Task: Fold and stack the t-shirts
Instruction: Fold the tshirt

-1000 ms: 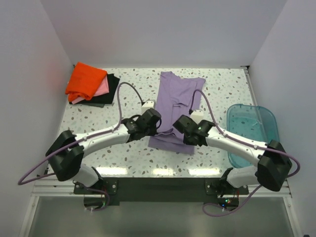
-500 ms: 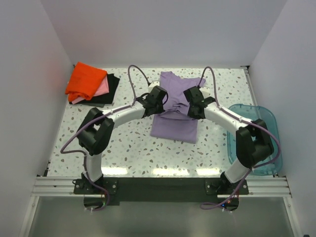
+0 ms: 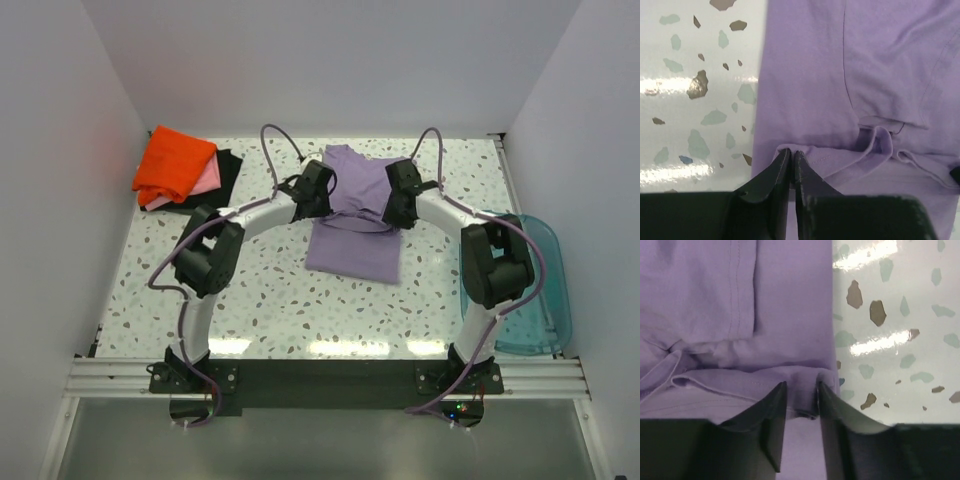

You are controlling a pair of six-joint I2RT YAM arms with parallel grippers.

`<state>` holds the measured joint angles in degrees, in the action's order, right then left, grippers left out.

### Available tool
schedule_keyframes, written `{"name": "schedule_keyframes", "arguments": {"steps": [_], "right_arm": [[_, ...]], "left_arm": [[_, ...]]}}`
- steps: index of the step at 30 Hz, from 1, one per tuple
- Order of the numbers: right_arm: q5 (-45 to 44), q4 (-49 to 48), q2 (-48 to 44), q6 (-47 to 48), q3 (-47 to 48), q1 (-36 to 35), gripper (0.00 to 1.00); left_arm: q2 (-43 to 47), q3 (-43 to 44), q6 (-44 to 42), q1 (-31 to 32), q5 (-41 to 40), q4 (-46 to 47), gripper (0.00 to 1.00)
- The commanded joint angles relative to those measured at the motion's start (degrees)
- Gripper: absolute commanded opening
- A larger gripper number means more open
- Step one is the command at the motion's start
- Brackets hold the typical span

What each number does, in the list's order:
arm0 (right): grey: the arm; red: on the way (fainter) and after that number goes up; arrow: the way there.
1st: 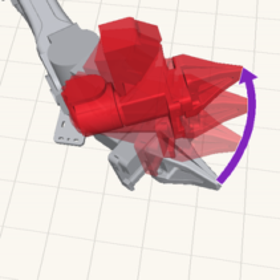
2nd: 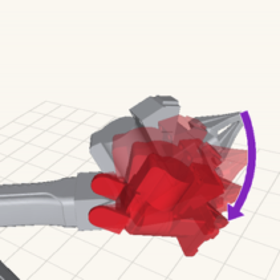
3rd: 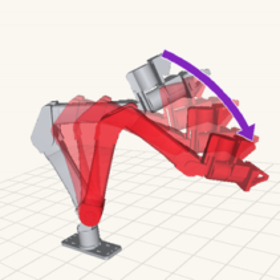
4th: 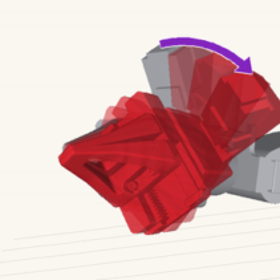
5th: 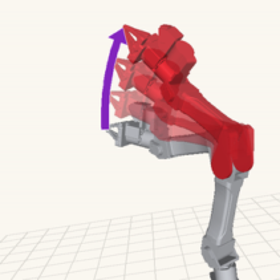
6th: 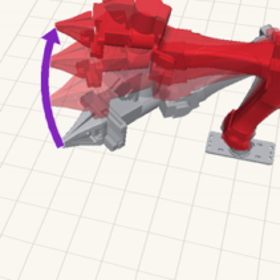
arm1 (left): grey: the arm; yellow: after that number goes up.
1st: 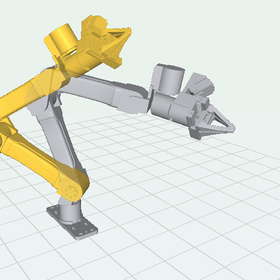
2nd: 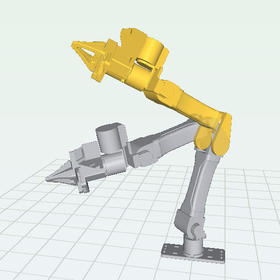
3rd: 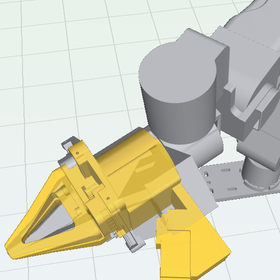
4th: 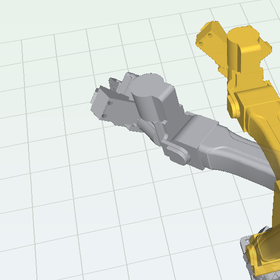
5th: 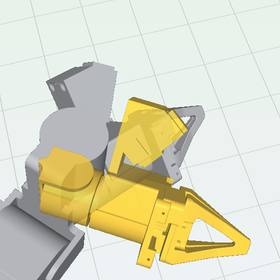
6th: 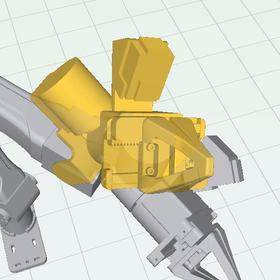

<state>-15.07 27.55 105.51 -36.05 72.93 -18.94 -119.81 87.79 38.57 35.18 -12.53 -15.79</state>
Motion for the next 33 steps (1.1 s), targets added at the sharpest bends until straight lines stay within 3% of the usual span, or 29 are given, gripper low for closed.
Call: {"name": "schedule_keyframes", "arguments": {"steps": [1,2,3,5,8,13,17,20,25,33], "right_arm": [[2.8,-1.6,1.4,2.4,4.6,1.6,0.38],[3.0,-1.4,1.0,2.7,4.7,1.8,0.48],[2.7,-1.4,0.6,3.2,4.6,2.0,0.52],[1.8,-0.6,-1.2,3.8,4.6,2.1,0.6],[1.1,0.2,-4.3,4.5,3.3,1.8,0.61],[0.4,-1.3,-10.1,4.1,-2.9,0.7,0.61],[0.6,-3.0,-12.4,4.0,-6.6,-0.5,0.58],[0.6,-3.6,-11.5,4.1,-7.5,-2.1,0.55],[1.3,-4.6,-8.5,4.1,-7.5,-3.2,0.4],[2.3,-2.9,-3.3,5.2,-1.6,-3.2,0.36]], "left_arm": [[0.4,3.0,-2.6,-2.0,1.1,4.7,0.26],[0.9,2.7,-3.1,-2.3,0.8,5.2,0.42],[1.6,2.2,-3.6,-2.5,0.7,5.9,0.47],[4.7,-0.4,-4.0,-3.2,0.1,8.0,0.55],[8.5,-3.6,-4.0,-3.5,-0.1,8.3,0.55],[13.0,-10.2,-2.2,-2.0,0.4,8.3,0.41],[15.0,-14.2,-1.7,0.8,0.1,8.7,0.17],[13.9,-14.9,-1.3,2.7,0.0,8.1,0.08],[10.0,-12.9,-0.8,3.5,1.7,8.8,0.02],[3.8,-6.2,-1.3,3.6,0.9,7.2,0.03]]}}
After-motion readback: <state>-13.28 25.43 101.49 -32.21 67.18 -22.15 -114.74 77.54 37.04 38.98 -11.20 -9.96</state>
